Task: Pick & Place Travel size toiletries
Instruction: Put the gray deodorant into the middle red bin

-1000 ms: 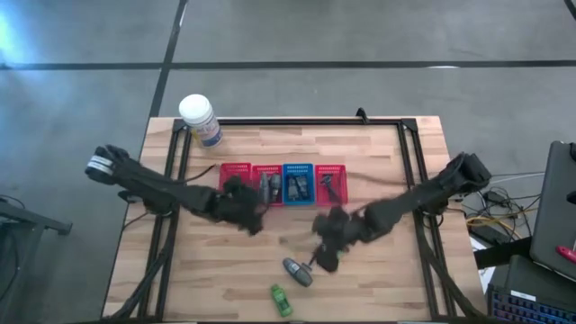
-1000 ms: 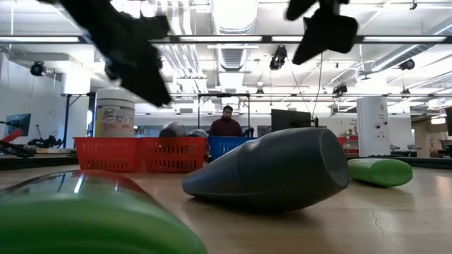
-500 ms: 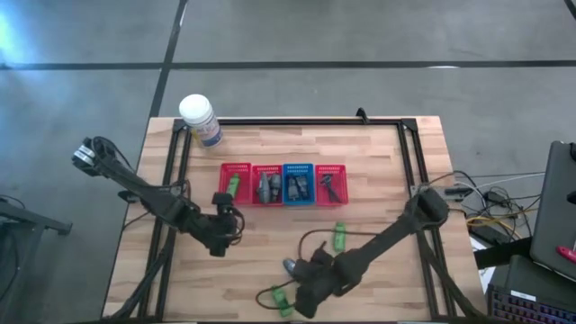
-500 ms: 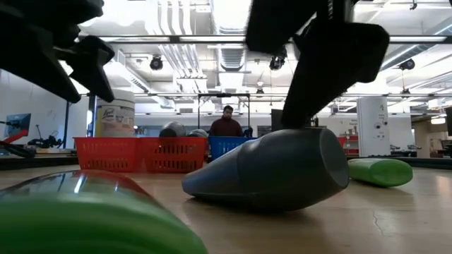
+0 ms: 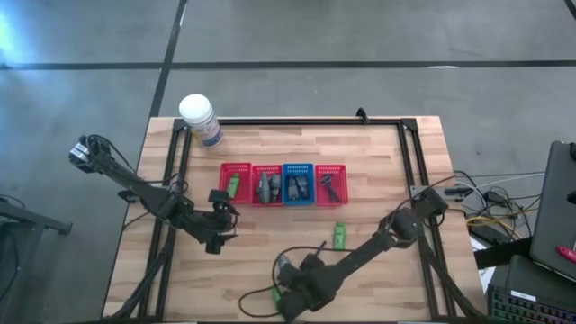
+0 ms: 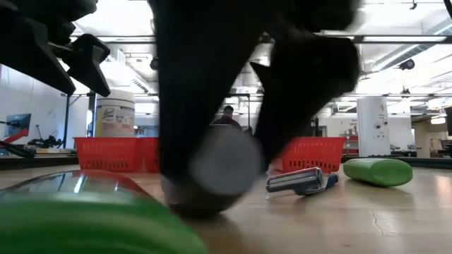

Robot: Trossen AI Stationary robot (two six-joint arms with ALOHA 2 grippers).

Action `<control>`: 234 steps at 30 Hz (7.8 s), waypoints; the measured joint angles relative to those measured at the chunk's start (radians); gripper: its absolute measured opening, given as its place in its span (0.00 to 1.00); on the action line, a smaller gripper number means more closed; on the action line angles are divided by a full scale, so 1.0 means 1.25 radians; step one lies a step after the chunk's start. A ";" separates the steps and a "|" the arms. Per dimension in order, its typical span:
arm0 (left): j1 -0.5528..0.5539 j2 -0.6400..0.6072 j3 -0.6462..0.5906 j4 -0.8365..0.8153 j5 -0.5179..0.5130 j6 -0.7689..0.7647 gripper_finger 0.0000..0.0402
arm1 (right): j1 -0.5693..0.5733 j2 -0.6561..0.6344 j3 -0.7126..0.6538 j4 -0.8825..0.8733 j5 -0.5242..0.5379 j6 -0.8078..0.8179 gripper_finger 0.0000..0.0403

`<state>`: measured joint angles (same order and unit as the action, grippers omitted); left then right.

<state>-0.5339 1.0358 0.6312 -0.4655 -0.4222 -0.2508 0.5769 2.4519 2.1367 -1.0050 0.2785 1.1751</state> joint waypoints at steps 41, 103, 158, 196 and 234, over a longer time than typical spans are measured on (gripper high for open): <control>0.000 -0.004 0.000 0.000 0.008 0.052 0.78 | -0.088 -0.021 -0.034 0.012 -0.115 -0.006 0.79; -0.014 0.067 -0.024 0.509 0.010 0.704 0.78 | -0.235 -0.219 -0.030 0.097 -0.273 -0.265 0.50; -0.005 0.177 0.014 0.603 -0.048 0.779 0.35 | -0.288 -0.220 -0.022 0.117 -0.333 -0.300 0.50; -0.003 0.158 0.004 0.734 0.076 0.918 0.50 | -0.287 -0.264 -0.023 0.064 -0.420 -0.434 0.50; 0.060 0.200 0.003 0.826 0.188 0.967 0.50 | -0.277 -0.270 -0.014 0.089 -0.514 -0.447 0.50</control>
<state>-0.4595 1.2861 0.6353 0.5673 -0.1875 0.9576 0.2306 2.1139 2.1193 -0.8940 -0.3641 0.6163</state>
